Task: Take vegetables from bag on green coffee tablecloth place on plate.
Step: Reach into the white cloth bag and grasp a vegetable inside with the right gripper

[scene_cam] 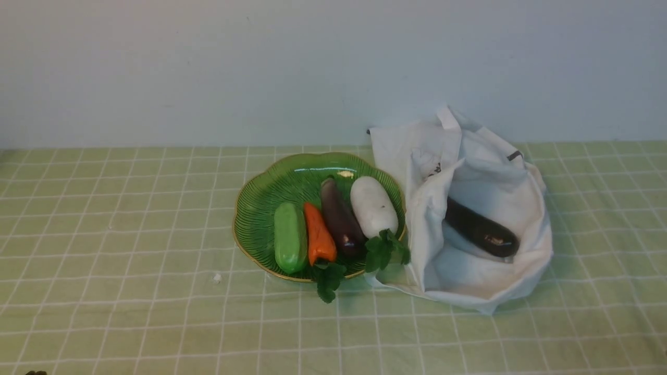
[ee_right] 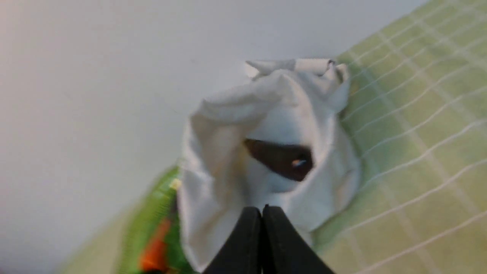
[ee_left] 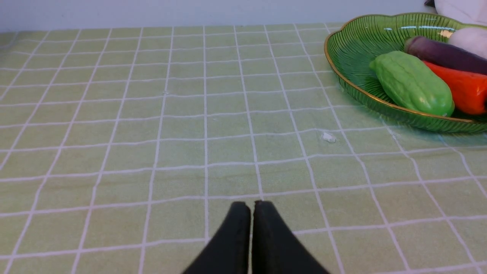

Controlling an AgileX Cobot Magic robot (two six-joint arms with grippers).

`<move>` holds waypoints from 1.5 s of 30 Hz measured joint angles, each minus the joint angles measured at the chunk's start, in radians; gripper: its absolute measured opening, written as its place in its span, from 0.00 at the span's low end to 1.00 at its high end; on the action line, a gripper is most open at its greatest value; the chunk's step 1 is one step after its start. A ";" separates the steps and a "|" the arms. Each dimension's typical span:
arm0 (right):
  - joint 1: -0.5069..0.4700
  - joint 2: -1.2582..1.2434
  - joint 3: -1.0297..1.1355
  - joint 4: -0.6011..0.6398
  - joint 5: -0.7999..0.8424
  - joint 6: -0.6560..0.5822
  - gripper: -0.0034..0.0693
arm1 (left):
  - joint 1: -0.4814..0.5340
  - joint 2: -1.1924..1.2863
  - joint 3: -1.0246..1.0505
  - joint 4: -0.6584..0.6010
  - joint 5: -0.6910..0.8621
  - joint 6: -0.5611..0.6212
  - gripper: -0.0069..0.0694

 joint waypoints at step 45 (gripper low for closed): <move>0.093 1.536 -0.847 0.142 0.226 -0.980 0.37 | 0.000 0.000 0.000 0.000 0.000 0.000 0.09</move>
